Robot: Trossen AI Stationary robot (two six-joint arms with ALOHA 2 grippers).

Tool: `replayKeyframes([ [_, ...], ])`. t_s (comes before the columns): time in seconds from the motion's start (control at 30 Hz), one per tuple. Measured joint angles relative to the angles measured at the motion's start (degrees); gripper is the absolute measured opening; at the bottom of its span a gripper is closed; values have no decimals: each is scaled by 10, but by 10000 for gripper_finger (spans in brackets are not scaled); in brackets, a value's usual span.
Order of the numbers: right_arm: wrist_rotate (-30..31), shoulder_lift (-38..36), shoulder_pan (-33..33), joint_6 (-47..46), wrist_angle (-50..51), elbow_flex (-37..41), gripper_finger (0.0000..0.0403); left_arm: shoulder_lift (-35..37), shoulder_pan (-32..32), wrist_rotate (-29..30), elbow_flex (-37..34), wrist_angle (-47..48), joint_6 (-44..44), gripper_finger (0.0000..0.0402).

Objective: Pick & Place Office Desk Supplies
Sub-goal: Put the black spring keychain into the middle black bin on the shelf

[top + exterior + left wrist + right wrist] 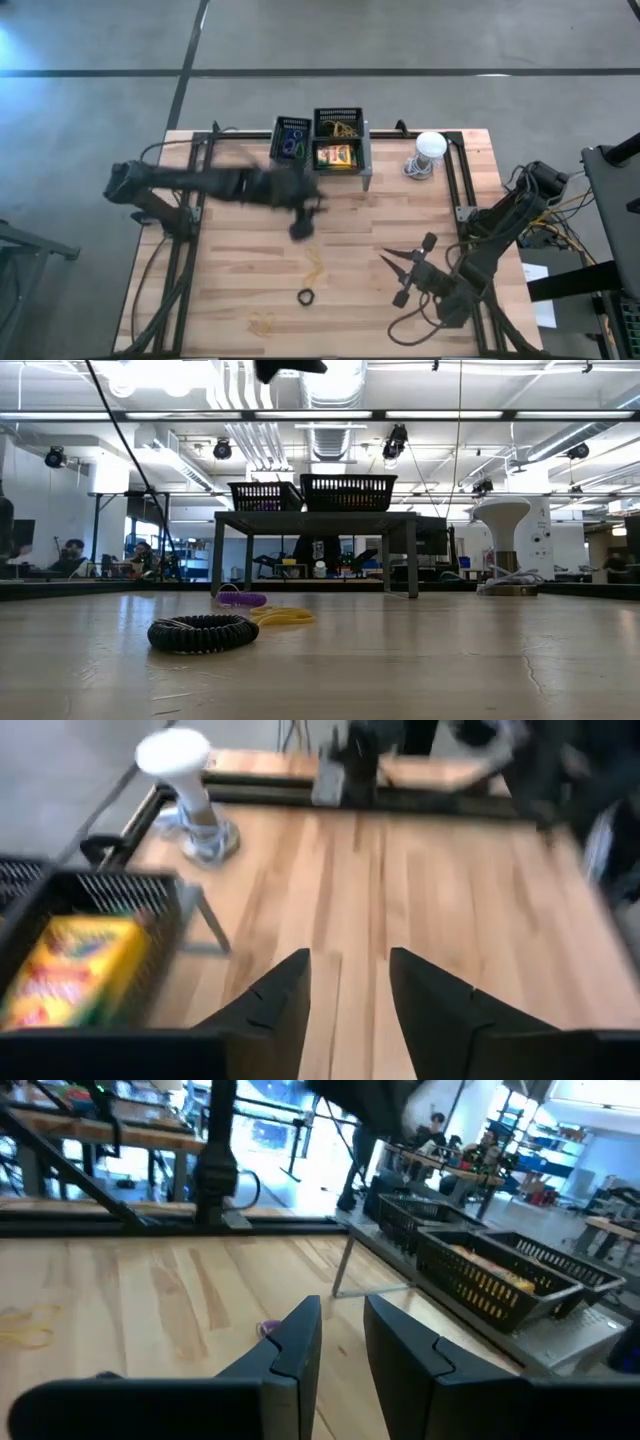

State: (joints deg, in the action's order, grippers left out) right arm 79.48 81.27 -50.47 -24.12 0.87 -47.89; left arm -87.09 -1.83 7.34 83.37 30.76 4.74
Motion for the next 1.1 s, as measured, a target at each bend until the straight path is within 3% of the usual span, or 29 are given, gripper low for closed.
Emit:
replayKeyframes([
  [0.17, 0, 39, 36, -45, 1, 1, 70, 26, -156, 215, -153, -96, 15, 134],
  [0.3, -21, 78, 72, -104, -2, 1, 70, 25, -253, 314, -271, -211, 57, 134],
  [0.47, -148, 129, 135, -153, -25, 1, 68, 25, -321, 326, -395, -345, 203, 134],
  [0.73, -430, 226, 234, -77, -240, 1, 75, 26, -361, 328, -496, -368, 457, 133],
  [0.87, -606, 273, 273, -18, -359, -13, 84, 26, -365, 327, -520, -368, 503, 133],
  [1.0, -735, 317, 299, 12, -359, -60, 99, 26, -365, 328, -531, -372, 513, 133],
  [1.1, -796, 355, 305, 38, -320, -117, 115, 26, -365, 329, -535, -381, 513, 133],
])
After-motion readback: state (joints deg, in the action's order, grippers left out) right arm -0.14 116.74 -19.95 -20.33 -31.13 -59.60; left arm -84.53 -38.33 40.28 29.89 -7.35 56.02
